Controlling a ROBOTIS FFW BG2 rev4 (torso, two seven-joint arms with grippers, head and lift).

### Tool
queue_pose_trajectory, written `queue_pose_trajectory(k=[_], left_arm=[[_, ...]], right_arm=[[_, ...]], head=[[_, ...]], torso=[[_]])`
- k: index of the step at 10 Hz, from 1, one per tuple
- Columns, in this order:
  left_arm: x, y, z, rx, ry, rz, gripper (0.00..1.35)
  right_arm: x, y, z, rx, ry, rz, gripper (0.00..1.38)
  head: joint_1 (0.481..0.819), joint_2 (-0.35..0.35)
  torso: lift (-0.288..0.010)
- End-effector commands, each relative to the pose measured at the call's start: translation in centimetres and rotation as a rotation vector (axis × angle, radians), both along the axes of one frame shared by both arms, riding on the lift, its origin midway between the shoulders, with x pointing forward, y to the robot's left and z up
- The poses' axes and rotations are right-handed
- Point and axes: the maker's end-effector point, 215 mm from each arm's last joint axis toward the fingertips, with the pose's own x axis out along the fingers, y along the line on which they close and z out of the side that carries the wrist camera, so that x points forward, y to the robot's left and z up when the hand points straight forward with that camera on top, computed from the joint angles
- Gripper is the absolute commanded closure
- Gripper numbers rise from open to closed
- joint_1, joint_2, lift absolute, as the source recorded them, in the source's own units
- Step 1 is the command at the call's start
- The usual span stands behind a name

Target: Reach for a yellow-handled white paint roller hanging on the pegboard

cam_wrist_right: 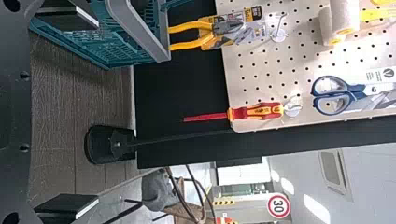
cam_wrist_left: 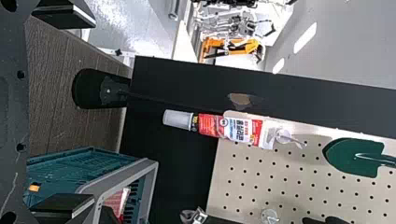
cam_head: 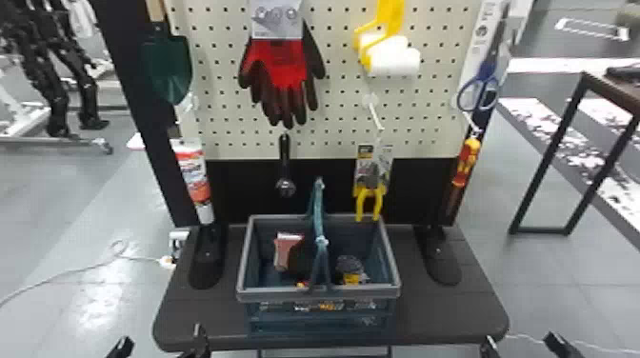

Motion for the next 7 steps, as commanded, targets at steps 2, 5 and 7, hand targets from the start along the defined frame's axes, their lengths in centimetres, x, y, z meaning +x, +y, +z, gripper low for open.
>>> queue_pose_trajectory(k=[2, 5, 7], left_arm=[[0.00, 0.00, 0.00, 0.000, 0.000, 0.000, 0.00], [0.00, 0.00, 0.00, 0.000, 0.000, 0.000, 0.00], [0.00, 0.00, 0.00, 0.000, 0.000, 0.000, 0.00]], right_arm=[[-0.01, 0.14, -0.03, 0.005, 0.000, -0.002, 0.00], [-0.01, 0.14, -0.03, 0.005, 0.000, -0.002, 0.00], [-0.01, 0.14, -0.03, 0.005, 0.000, -0.002, 0.00]], head=[[0.549, 0.000], [0.549, 0.000], [0.549, 0.000]], torso=[[-0.100], [-0.100], [-0.100]])
